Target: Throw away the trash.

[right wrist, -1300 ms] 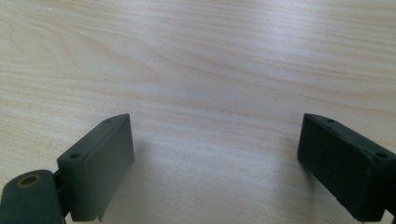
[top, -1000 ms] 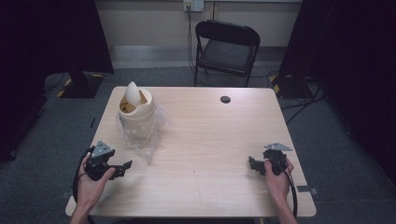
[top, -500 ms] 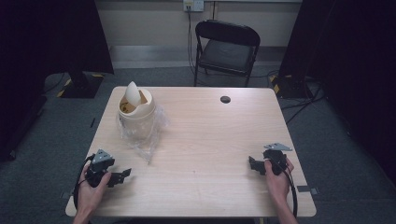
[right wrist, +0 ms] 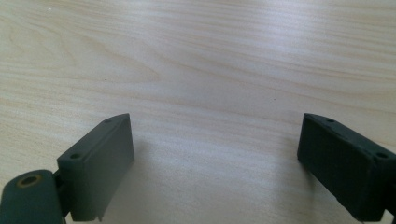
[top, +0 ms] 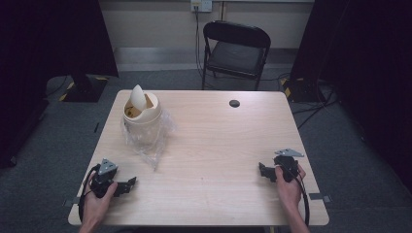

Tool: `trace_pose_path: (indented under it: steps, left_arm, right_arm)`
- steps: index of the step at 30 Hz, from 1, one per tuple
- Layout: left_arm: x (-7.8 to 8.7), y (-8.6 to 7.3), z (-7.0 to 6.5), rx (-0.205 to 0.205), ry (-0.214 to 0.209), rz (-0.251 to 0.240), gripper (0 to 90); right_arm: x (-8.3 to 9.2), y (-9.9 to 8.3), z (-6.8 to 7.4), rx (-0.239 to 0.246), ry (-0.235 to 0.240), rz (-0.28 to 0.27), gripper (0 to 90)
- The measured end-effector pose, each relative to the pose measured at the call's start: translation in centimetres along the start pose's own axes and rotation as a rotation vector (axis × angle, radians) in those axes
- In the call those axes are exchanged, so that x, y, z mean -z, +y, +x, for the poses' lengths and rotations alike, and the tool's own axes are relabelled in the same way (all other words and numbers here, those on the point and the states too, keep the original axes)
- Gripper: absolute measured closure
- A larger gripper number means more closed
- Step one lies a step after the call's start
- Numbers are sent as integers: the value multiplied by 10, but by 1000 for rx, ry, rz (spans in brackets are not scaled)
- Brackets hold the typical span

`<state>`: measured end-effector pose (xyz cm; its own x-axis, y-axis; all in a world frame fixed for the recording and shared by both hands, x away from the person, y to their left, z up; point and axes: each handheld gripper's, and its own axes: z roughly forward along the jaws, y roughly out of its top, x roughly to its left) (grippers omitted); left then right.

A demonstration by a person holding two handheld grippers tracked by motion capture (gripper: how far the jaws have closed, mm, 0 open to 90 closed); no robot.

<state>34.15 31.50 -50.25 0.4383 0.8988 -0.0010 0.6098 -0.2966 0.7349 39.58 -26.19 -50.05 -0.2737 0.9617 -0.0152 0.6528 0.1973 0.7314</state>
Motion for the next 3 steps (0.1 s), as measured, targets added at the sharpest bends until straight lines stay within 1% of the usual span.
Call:
trace_pose_path:
  steps: [3]
  left_arm:
    - [0, 0, 0, 2, -9, 0, 111]
  right_arm:
    - [0, 0, 0, 0, 1, -1, 97]
